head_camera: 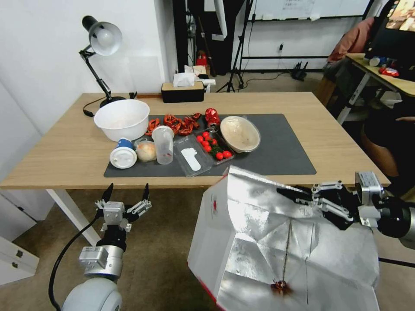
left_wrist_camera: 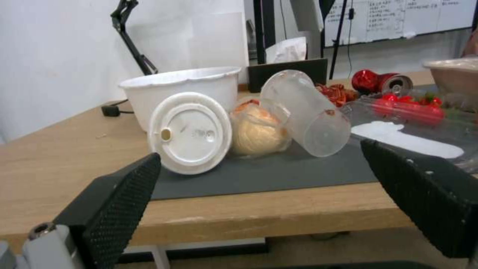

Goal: Pick up the food delivery bag from the floor and place it on the table.

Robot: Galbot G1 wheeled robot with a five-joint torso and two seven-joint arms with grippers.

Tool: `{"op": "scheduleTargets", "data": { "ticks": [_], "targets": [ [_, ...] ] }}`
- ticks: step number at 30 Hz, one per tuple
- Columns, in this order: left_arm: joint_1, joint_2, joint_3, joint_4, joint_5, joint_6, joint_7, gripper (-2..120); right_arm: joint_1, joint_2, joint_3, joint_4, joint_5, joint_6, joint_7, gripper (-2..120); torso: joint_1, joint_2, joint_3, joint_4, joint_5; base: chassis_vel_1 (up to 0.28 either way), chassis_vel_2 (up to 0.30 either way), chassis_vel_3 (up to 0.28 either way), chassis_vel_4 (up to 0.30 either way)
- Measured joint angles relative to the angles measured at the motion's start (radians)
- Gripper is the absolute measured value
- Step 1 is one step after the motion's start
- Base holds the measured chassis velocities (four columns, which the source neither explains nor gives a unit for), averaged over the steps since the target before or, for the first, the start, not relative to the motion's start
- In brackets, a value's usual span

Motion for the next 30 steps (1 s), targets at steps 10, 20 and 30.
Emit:
{"op": "scheduleTargets", "data": {
  "ticks": [10, 20, 30],
  "targets": [
    [-0.019, 0.008, 0.022, 0.015, 0.0, 0.003, -0.006, 100, 0.029, 0.035, -0.027, 0.121, 0.175, 0.086, 0.436, 0, -0.001, -0.002, -0.001, 0.0001, 0.0, 0.0, 0.0, 0.0, 0.0],
    [-0.032, 0.028, 0.034, 0.032, -0.01, 0.003, -0.005, 100, 0.162, 0.071, -0.086, 0.179, 0.244, 0.145, 0.814, 0, -0.001, -0.003, -0.002, 0.0002, 0.0, 0.0, 0.0, 0.0, 0.0],
    [-0.032, 0.026, 0.04, 0.032, -0.007, 0.002, -0.002, 100, 0.231, 0.092, -0.097, 0.175, 0.272, 0.173, 0.951, 0, -0.002, -0.004, -0.002, 0.0, 0.0001, 0.0, 0.0, 0.0, 0.0]
  ]
}}
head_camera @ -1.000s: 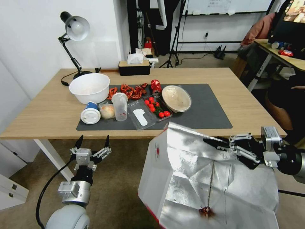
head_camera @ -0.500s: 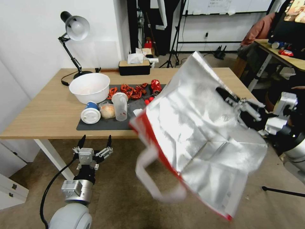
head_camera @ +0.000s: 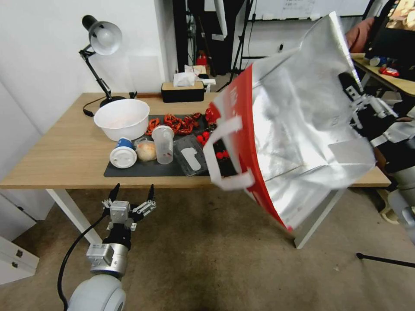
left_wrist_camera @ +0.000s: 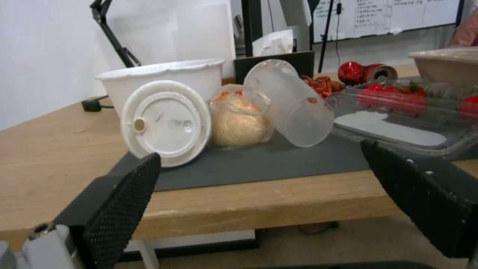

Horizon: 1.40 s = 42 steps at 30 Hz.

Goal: Pick up the food delivery bag from the floor and place it on the table.

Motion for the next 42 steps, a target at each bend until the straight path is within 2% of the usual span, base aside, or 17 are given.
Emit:
{"op": "scheduleTargets", "data": {
  "ticks": [6, 15, 25, 42],
  "targets": [
    [0.001, 0.0, 0.003, 0.0, 0.004, 0.0, 0.003, 100, 0.029, 0.011, 0.0, -0.03, -0.004, 0.011, 0.053, 0, 0.0, 0.0, 0.0, 0.0, 0.0, 0.0, 0.0, 0.0, 0.0],
    [0.001, 0.001, 0.002, 0.006, 0.005, -0.002, 0.003, 100, 0.045, 0.034, 0.003, -0.157, -0.028, 0.022, 0.053, 0, 0.0, -0.001, 0.0, 0.0, 0.0002, 0.0, 0.0, 0.0, 0.0],
    [-0.002, 0.003, 0.003, 0.012, 0.005, -0.001, 0.003, 100, 0.047, 0.036, 0.006, -0.267, -0.031, 0.02, 0.007, 0, -0.001, -0.001, -0.001, 0.0, 0.0001, 0.0, 0.0, 0.0, 0.0],
    [-0.014, 0.005, 0.016, 0.026, 0.008, 0.002, 0.004, 100, 0.113, -0.005, -0.036, -0.428, -0.04, 0.001, -0.052, 0, -0.001, -0.001, -0.001, 0.0, 0.0001, 0.0, 0.0, 0.0, 0.0]
  ]
}}
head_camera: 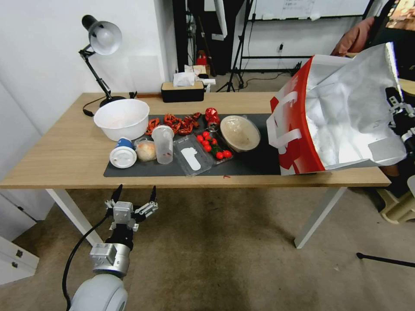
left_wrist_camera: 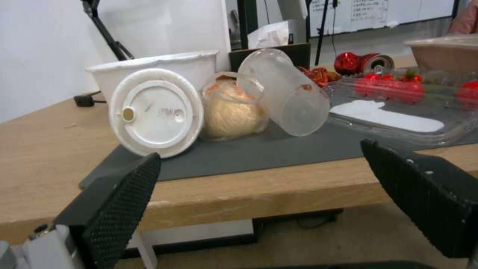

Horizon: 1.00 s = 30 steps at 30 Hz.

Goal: Pick up the food delivery bag from the floor and place it on the table.

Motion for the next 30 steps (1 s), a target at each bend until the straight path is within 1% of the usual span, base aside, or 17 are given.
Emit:
{"op": "scheduleTargets", "data": {
  "ticks": [2, 5, 8, 9, 12, 13, 14, 15, 17, 19, 20, 23, 24, 26, 28, 29, 30],
  "targets": [
    [-0.001, -0.001, 0.001, 0.002, 0.001, 0.0, 0.001, 100, 0.007, -0.002, -0.002, -0.014, -0.005, -0.002, -0.001, 0, 0.0, 0.0, 0.0, 0.0001, -0.0001, 0.0, 0.0, 0.0, 0.0],
    [-0.002, -0.001, 0.003, 0.005, 0.003, 0.0, 0.001, 100, 0.01, -0.004, -0.005, -0.03, -0.012, -0.004, -0.005, 5, 0.0, 0.0, 0.0, 0.0, 0.0, 0.0, 0.0, 0.0, 0.0],
    [-0.004, -0.004, 0.006, 0.005, 0.005, 0.001, 0.002, 100, 0.014, -0.003, -0.01, -0.045, -0.024, -0.004, -0.007, 22, 0.0, 0.0, 0.0, 0.0, -0.0001, 0.0, 0.0, 0.0, 0.0],
    [-0.004, -0.004, 0.006, 0.005, 0.005, 0.001, 0.002, 100, 0.014, -0.003, -0.01, -0.045, -0.024, -0.004, -0.007, 22, 0.0, 0.0, 0.0, 0.0, -0.0001, 0.0, 0.0, 0.0, 0.0],
    [-0.004, -0.004, 0.006, 0.007, 0.006, 0.0, 0.003, 100, 0.016, -0.002, -0.011, -0.055, -0.029, -0.004, -0.01, 35, 0.0, 0.0, 0.0, 0.0, -0.0001, 0.0, 0.0, 0.0, 0.0],
    [-0.004, -0.004, 0.006, 0.007, 0.006, 0.0, 0.003, 100, 0.016, -0.002, -0.011, -0.055, -0.029, -0.004, -0.01, 35, 0.0, 0.0, 0.0, 0.0, -0.0001, 0.0, 0.0, 0.0, 0.0],
    [-0.003, -0.004, 0.005, 0.007, 0.006, -0.001, 0.003, 100, 0.016, -0.002, -0.011, -0.057, -0.029, -0.004, -0.011, 39, 0.0, 0.0, 0.0, 0.0, -0.0001, 0.0, 0.0, 0.0, 0.0],
    [-0.003, -0.004, 0.005, 0.006, 0.006, -0.001, 0.002, 100, 0.014, -0.002, -0.011, -0.059, -0.03, -0.004, -0.012, 47, 0.0, 0.0, 0.0, 0.0, 0.0, 0.0, 0.0, 0.0, 0.0],
    [-0.003, -0.004, 0.004, 0.006, 0.006, -0.002, 0.001, 100, 0.012, -0.002, -0.011, -0.058, -0.03, -0.004, -0.013, 50, 0.0, 0.0, 0.0, 0.0, 0.0, 0.0, 0.0, 0.0, 0.0],
    [-0.002, -0.004, 0.003, 0.005, 0.006, -0.003, -0.002, 100, 0.007, 0.001, -0.007, -0.056, -0.031, -0.004, -0.015, 63, 0.0, 0.0, 0.0, 0.0, -0.0001, 0.0, 0.0, 0.0, 0.0],
    [-0.002, -0.004, 0.003, 0.005, 0.006, -0.003, -0.002, 100, 0.007, 0.001, -0.007, -0.056, -0.031, -0.004, -0.015, 63, 0.0, 0.0, 0.0, 0.0, -0.0001, 0.0, 0.0, 0.0, 0.0],
    [-0.001, -0.005, 0.002, 0.003, 0.006, -0.006, -0.005, 100, 0.001, 0.003, -0.004, -0.056, -0.035, -0.004, -0.021, 76, 0.0, 0.0, 0.0, 0.0, 0.0, 0.0, 0.0, 0.0, 0.0],
    [-0.001, -0.005, 0.002, 0.003, 0.006, -0.006, -0.005, 100, 0.001, 0.003, -0.004, -0.056, -0.035, -0.004, -0.021, 76, 0.0, 0.0, 0.0, 0.0, 0.0, 0.0, 0.0, 0.0, 0.0],
    [0.0, -0.006, 0.002, 0.002, 0.006, -0.01, -0.006, 100, -0.003, 0.002, -0.002, -0.056, -0.037, -0.003, -0.028, 86, 0.0, 0.0, 0.0, -0.0001, 0.0, 0.0, 0.0, 0.0, 0.0],
    [0.0, -0.006, 0.002, 0.002, 0.006, -0.01, -0.006, 100, -0.004, 0.001, 0.0, -0.056, -0.037, -0.002, -0.029, 89, 0.0, 0.0, 0.0, 0.0, 0.0, 0.0, 0.0, 0.0, 0.0],
    [0.0, -0.006, 0.001, 0.002, 0.006, -0.011, -0.006, 100, -0.004, -0.001, 0.002, -0.056, -0.038, -0.001, -0.033, 96, 0.0, 0.0, 0.0, 0.0, -0.0001, 0.0, 0.0, 0.0, 0.0],
    [0.0, -0.006, 0.001, 0.002, 0.006, -0.012, -0.007, 100, -0.005, -0.002, 0.004, -0.056, -0.039, -0.001, -0.036, 97, 0.0, 0.0, 0.0, 0.0, -0.0001, 0.0, 0.0, 0.0, 0.0]
  ]
}}
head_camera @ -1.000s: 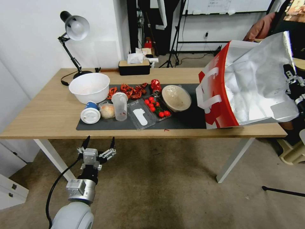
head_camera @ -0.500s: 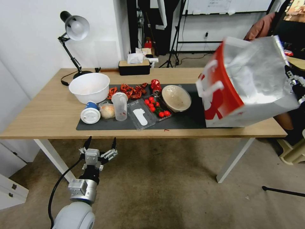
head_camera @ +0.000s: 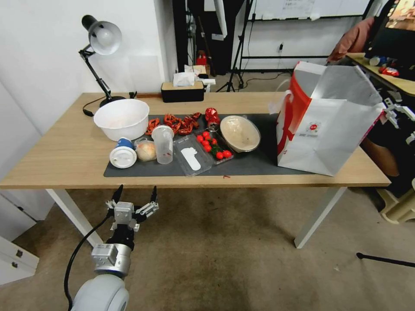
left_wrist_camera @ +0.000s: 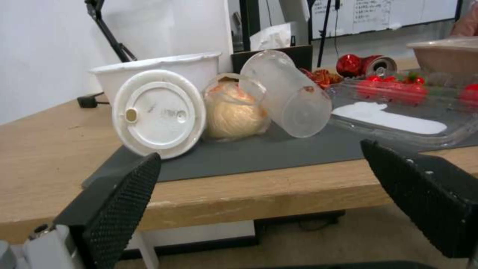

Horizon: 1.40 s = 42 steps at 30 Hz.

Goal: Pick up the food delivery bag from the floor and place it on the table.

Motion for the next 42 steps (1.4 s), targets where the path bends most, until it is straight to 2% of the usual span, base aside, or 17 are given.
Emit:
{"op": "scheduleTargets", "data": {
  "ticks": [5, 9, 12, 14, 16, 18, 20, 22, 25, 29, 32, 33, 42],
  "targets": [
    [0.0, 0.0, -0.001, -0.001, 0.0, -0.003, -0.002, 100, -0.008, -0.002, 0.007, 0.005, -0.017, 0.003, -0.018, 100, 0.0, 0.0, 0.0, 0.0, 0.0, 0.0, 0.0, 0.0, 0.0],
    [-0.001, 0.001, -0.001, 0.002, 0.001, -0.009, -0.003, 100, -0.024, 0.007, 0.011, 0.021, -0.105, 0.026, -0.051, 100, 0.0, 0.0, 0.0, 0.0, 0.0, 0.0, 0.0, 0.0, 0.0],
    [-0.002, 0.001, -0.001, 0.002, 0.005, -0.009, -0.004, 100, -0.054, 0.032, 0.03, 0.074, -0.224, 0.048, -0.083, 100, 0.0, 0.0, 0.0, 0.0, 0.0, 0.0, 0.0, 0.0, 0.0],
    [-0.003, 0.0, -0.001, 0.002, 0.005, -0.009, -0.004, 100, -0.059, 0.038, 0.035, 0.085, -0.243, 0.048, -0.086, 100, 0.0, 0.0, 0.0, 0.0, 0.0, 0.0, 0.0, 0.0, 0.0],
    [-0.003, 0.0, -0.003, 0.006, 0.004, -0.014, -0.006, 100, -0.1, 0.089, 0.06, 0.197, -0.349, 0.014, -0.04, 100, 0.0, 0.0, 0.0, 0.0001, -0.0003, 0.0, 0.0, 0.0, 0.0],
    [-0.003, 0.0, -0.004, 0.007, 0.004, -0.015, -0.006, 100, -0.112, 0.105, 0.064, 0.228, -0.371, -0.004, -0.023, 100, 0.0, 0.0, 0.0, 0.0001, -0.0003, 0.0, 0.0, 0.0, 0.0],
    [-0.002, 0.0, -0.006, 0.012, 0.002, -0.022, -0.003, 100, -0.153, 0.188, 0.062, 0.337, -0.479, -0.053, 0.023, 100, 0.0, 0.0, 0.0, -0.0001, -0.0004, 0.0, 0.0, 0.0, 0.0],
    [-0.002, 0.0, -0.006, 0.013, 0.002, -0.023, -0.001, 100, -0.161, 0.208, 0.058, 0.357, -0.502, -0.06, 0.027, 100, 0.0, 0.0, 0.0, 0.0, -0.0003, 0.0, 0.0, 0.0, 0.0],
    [-0.005, 0.003, -0.007, 0.024, 0.0, -0.043, 0.026, 100, -0.204, 0.319, 0.021, 0.432, -0.623, -0.096, 0.022, 100, 0.0, 0.0, 0.0, -0.0001, -0.0002, 0.0, 0.0, 0.0, 0.0],
    [-0.007, 0.004, -0.007, 0.037, -0.005, -0.064, 0.049, 100, -0.219, 0.378, -0.009, 0.435, -0.69, -0.093, 0.007, 100, 0.0, 0.0, 0.0, -0.0001, -0.0002, 0.0, 0.0, 0.0, 0.0],
    [-0.01, 0.002, -0.007, 0.059, -0.009, -0.101, 0.072, 100, -0.231, 0.448, -0.054, 0.382, -0.775, -0.047, -0.035, 100, 0.0, 0.0, 0.0, 0.0, -0.0002, 0.0, 0.0, 0.0, 0.0],
    [-0.01, 0.002, -0.007, 0.059, -0.009, -0.101, 0.072, 100, -0.231, 0.448, -0.054, 0.382, -0.775, -0.047, -0.035, 100, 0.0, 0.0, 0.0, 0.0, -0.0002, 0.0, 0.0, 0.0, 0.0],
    [-0.02, -0.002, -0.008, 0.098, -0.01, -0.156, 0.098, 100, -0.233, 0.56, -0.184, 0.181, -0.917, 0.084, -0.093, 100, 0.0, 0.0, 0.0, 0.0, 0.0002, 0.0, 0.0, 0.0, 0.0]
  ]
}}
